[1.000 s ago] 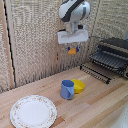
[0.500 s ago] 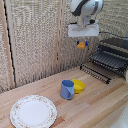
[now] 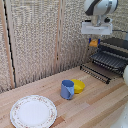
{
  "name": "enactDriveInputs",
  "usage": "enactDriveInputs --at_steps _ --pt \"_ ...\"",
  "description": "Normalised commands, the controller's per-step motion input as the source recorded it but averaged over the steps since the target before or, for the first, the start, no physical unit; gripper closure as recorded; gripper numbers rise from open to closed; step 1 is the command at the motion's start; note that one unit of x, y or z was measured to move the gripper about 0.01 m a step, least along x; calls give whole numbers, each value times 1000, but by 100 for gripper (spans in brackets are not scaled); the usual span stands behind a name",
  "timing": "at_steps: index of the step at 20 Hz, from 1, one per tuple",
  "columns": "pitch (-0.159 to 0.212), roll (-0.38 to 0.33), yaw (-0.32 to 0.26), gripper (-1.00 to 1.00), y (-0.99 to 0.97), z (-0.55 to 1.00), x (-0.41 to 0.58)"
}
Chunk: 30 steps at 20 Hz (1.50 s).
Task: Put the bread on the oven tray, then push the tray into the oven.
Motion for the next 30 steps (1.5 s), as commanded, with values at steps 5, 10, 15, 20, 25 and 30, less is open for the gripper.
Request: enactDriveInputs --at_steps 5,10,15,20,25,30 --pt "-143 6 -299 100 -396 -159 1" --pt "-129 4 -357 100 -235 -142 3" --pt "-57 2 -254 100 -504 -11 18" --pt "0 27 -161 100 -662 -2 -34" --pt "-13 99 -90 100 -513 -30 -103" --pt "-12 58 -29 100 -297 -86 -21"
